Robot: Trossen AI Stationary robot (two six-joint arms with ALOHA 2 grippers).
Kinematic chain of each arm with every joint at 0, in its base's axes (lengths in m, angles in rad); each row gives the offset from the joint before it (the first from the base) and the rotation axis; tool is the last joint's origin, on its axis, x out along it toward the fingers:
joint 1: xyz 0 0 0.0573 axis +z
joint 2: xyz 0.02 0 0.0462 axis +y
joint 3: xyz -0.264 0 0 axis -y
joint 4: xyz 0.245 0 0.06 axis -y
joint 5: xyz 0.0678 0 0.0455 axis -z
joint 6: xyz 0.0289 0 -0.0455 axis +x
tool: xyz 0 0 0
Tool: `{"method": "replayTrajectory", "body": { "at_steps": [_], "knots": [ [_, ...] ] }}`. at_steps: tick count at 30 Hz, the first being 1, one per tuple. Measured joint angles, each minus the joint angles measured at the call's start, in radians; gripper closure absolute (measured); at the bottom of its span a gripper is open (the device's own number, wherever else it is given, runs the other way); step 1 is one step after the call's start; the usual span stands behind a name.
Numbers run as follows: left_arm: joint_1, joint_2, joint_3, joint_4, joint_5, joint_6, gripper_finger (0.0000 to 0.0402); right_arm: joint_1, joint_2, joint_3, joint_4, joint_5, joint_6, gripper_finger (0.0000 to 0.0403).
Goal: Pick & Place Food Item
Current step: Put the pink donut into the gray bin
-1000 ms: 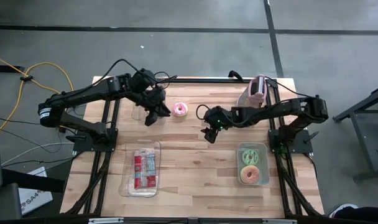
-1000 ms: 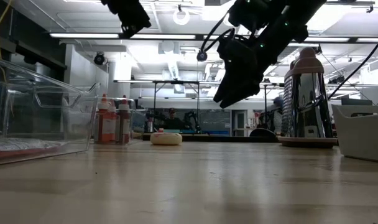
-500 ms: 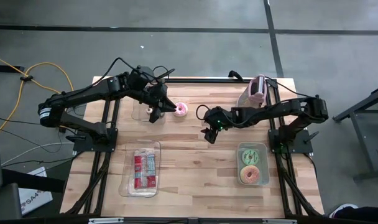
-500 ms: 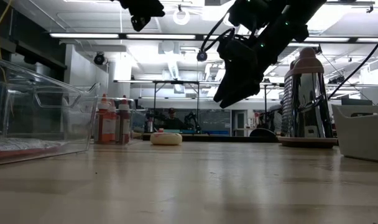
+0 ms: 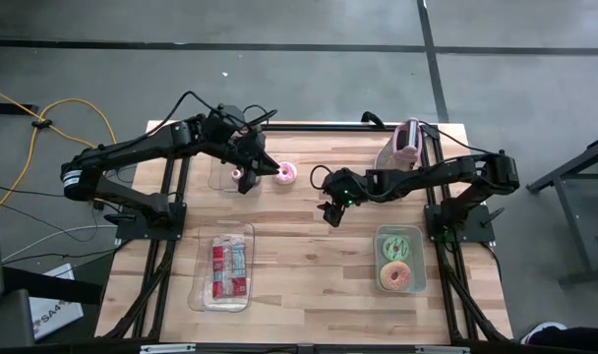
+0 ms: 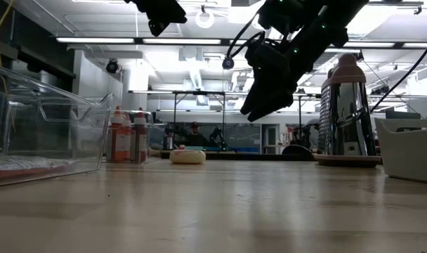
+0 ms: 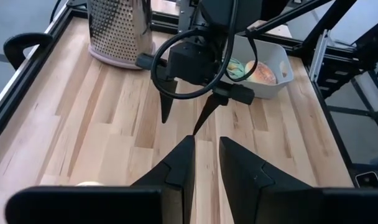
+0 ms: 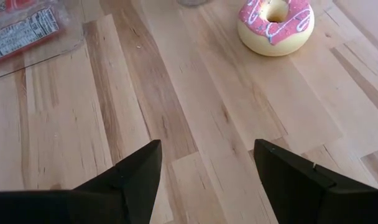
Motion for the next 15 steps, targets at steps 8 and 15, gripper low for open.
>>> {"method": "replayTrajectory", "body": {
  "at_steps": [8, 15],
  "knots": [
    [0.0, 0.0, 0.0, -0.011, 0.0, -0.004, 0.0332, 0.0, 0.0, 0.0, 0.0, 0.0, 0.0, 0.0158],
    [0.0, 0.019, 0.0, -0.136, -0.008, 0.034, 0.0332, 0.0, 0.0, 0.0, 0.0, 0.0, 0.0, 0.0158]
  ]
}}
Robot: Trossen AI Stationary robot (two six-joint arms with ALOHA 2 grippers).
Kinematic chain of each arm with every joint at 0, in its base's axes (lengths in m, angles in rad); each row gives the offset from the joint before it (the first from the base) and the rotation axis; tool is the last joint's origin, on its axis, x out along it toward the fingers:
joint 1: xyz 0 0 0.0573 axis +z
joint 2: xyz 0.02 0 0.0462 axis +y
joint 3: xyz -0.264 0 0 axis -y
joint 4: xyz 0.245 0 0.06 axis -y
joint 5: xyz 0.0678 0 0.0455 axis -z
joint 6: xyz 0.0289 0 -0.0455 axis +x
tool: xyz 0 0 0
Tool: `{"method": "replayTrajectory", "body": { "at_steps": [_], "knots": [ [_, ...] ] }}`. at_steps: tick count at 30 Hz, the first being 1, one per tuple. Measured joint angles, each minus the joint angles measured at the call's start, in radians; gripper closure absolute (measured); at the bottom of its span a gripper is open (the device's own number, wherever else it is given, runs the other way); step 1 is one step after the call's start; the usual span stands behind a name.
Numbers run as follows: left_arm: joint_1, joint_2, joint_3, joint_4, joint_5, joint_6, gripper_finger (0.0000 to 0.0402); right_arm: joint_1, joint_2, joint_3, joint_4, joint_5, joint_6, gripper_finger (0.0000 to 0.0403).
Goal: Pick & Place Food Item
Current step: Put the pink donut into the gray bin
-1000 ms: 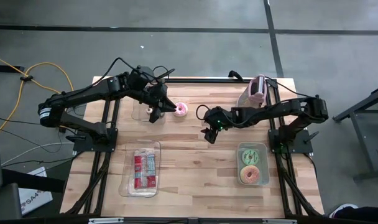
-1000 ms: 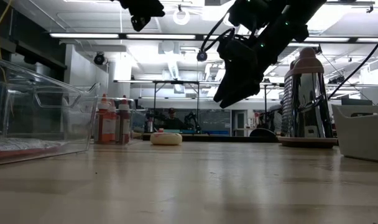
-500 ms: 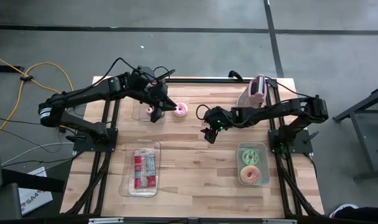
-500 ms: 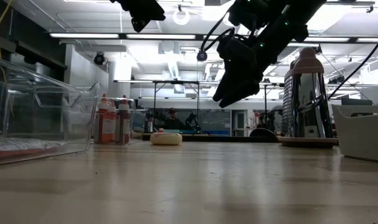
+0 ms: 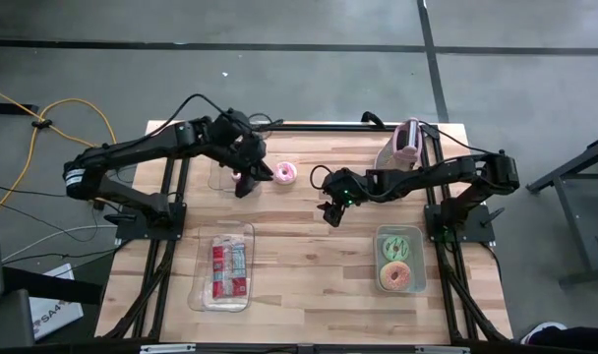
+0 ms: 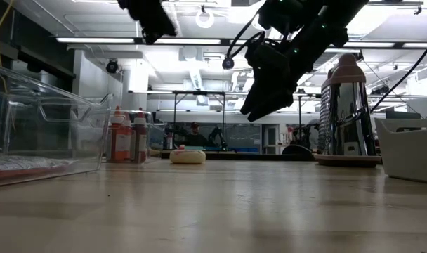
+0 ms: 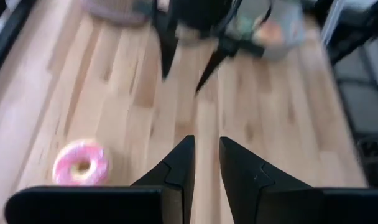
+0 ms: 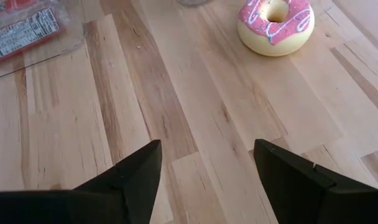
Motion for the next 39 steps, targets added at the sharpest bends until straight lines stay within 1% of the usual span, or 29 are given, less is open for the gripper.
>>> {"method": "replayTrajectory", "body": {
  "at_steps": [4, 9, 13, 18, 24, 28, 29, 33, 35, 39],
  "knots": [
    [0.0, 0.047, 0.0, -0.061, -0.065, 0.092, 0.0332, 0.0, 0.0, 0.0, 0.004, 0.0, 0.0, 0.0158],
    [0.013, 0.123, 0.0, -0.043, -0.123, 0.231, 0.0332, 0.0, 0.0, 0.0, 0.017, 0.0, 0.0, 0.0158],
    [0.033, 0.185, 0.0, -0.039, -0.145, 0.322, 0.0332, 0.0, 0.0, 0.0, 0.022, 0.0, 0.0, 0.0158],
    [0.065, 0.258, 0.0, -0.037, -0.153, 0.396, 0.0332, 0.0, 0.0, 0.0, 0.023, -0.001, 0.0, 0.0158],
    [0.099, 0.347, 0.0, -0.01, -0.164, 0.463, 0.0332, 0.0, 0.0, 0.0, 0.023, 0.0, 0.0, 0.0158],
    [0.095, 0.404, 0.0, 0.033, -0.173, 0.472, 0.0332, 0.0, 0.0, 0.0, 0.023, 0.0, 0.0, 0.0158],
    [0.09, 0.416, 0.0, 0.039, -0.187, 0.472, 0.0332, 0.0, 0.0, 0.0, 0.023, 0.0, 0.0, 0.0158],
    [0.069, 0.448, 0.0, 0.049, -0.296, 0.46, 0.0332, 0.0, 0.0, 0.0, 0.023, 0.0, 0.0, 0.0158],
    [0.062, 0.452, 0.0, 0.052, -0.315, 0.459, 0.0332, 0.0, 0.0, 0.0, 0.023, -0.001, 0.0, 0.0158],
    [0.058, 0.452, 0.0, 0.052, -0.318, 0.443, 0.0331, 0.0, 0.0, 0.0, 0.023, 0.0, 0.0, 0.0158]
  ]
}}
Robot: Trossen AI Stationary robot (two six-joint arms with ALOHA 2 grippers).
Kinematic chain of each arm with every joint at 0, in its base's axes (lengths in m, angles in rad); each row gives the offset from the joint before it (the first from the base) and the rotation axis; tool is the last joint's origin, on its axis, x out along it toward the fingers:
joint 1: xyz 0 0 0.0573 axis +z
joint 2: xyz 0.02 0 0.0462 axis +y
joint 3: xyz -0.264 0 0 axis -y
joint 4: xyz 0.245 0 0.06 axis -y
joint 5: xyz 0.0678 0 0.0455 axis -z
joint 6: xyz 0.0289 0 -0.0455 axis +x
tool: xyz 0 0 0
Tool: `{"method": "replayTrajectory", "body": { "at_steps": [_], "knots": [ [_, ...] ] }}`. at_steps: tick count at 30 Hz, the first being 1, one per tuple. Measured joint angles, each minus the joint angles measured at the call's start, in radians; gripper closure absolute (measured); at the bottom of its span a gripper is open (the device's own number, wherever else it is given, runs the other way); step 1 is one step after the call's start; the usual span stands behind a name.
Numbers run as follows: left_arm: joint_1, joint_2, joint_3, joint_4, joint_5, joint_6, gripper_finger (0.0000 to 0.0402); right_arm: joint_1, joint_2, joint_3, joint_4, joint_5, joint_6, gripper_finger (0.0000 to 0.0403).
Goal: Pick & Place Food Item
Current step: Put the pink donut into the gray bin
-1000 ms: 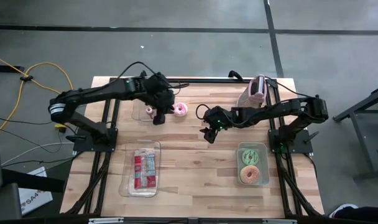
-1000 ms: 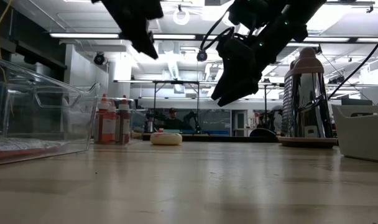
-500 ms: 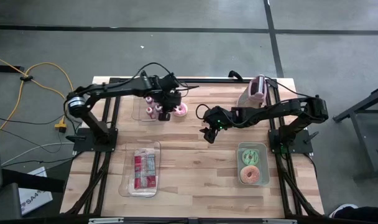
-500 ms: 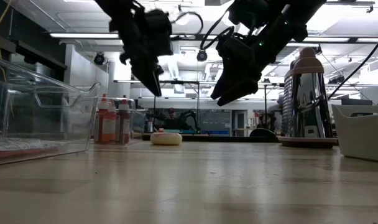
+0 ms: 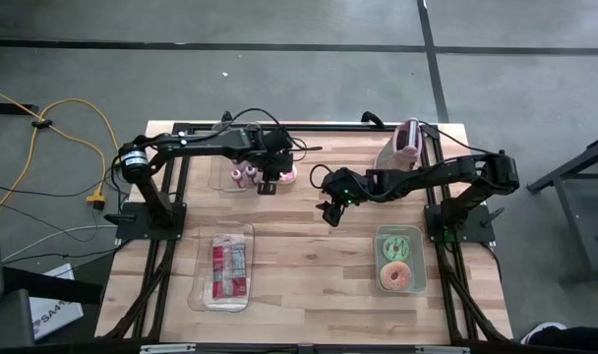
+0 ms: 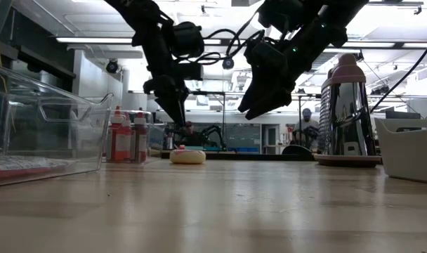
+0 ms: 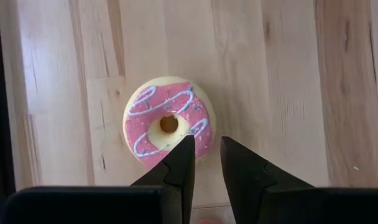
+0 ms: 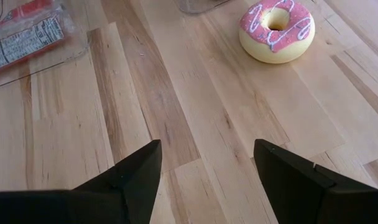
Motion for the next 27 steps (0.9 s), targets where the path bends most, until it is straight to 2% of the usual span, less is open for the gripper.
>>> {"method": "replayTrajectory", "body": {
  "at_steps": [4, 12, 16, 27],
  "knots": [
    [0.001, 0.0, 0.0, 0.0, -0.001, -0.032, 0.0308, 0.0, 0.0, 0.0, 0.0, 0.0, 0.0, 0.0158],
    [-0.018, 0.0, 0.0, 0.006, -0.001, -0.036, 0.0206, 0.0, 0.0, 0.0, 0.0, 0.0, 0.0, 0.0158],
    [-0.036, 0.013, 0.0, 0.032, -0.034, -0.042, 0.0167, 0.0, 0.0, 0.0, 0.0, 0.0, 0.0, 0.0158],
    [-0.059, 0.099, 0.0, 0.071, -0.073, -0.078, 0.0153, 0.0, 0.0, 0.0, 0.031, -0.002, 0.0, 0.0158]
  ]
}}
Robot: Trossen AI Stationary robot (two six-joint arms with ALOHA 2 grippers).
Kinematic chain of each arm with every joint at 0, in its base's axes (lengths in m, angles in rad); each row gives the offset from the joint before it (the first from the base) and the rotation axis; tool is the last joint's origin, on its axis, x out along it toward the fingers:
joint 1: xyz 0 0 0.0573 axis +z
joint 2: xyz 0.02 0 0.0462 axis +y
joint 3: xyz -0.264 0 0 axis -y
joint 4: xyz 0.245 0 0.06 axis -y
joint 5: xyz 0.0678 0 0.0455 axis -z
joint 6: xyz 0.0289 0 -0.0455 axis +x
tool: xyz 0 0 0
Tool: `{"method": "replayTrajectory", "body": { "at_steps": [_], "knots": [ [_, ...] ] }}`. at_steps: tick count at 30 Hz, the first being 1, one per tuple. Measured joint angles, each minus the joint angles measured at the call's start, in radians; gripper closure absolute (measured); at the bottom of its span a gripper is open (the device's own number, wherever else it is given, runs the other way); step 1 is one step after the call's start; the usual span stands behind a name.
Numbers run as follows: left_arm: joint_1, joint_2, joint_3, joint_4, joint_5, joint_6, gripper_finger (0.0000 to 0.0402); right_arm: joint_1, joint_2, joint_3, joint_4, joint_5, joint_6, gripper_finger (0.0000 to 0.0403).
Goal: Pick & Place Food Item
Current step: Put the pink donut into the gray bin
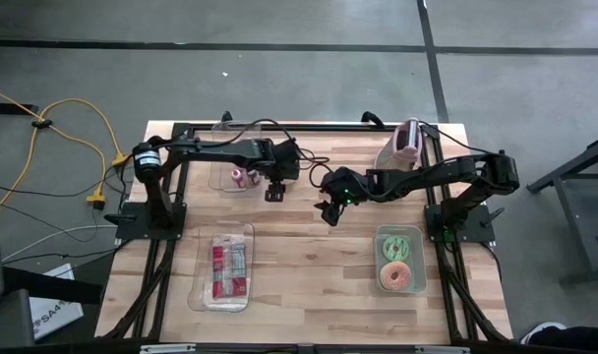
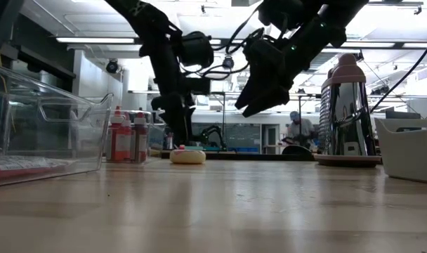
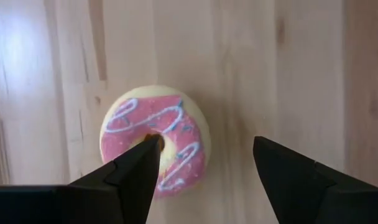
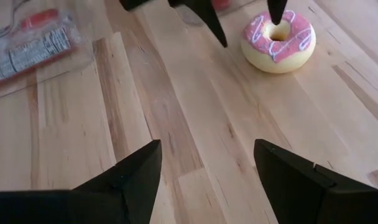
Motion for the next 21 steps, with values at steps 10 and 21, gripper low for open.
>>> {"method": "replayTrajectory", "body": {
  "at_steps": [10, 21],
  "knots": [
    [0.006, 0.037, 0.0, -0.007, -0.04, -0.108, 0.0153, 0.0, 0.0, 0.0, 0.022, 0.0, 0.0, 0.0158],
    [0.015, 0.081, 0.0, 0.006, -0.04, -0.144, 0.0153, 0.0, 0.0, 0.0, 0.045, 0.003, 0.0, 0.0158]
  ]
}}
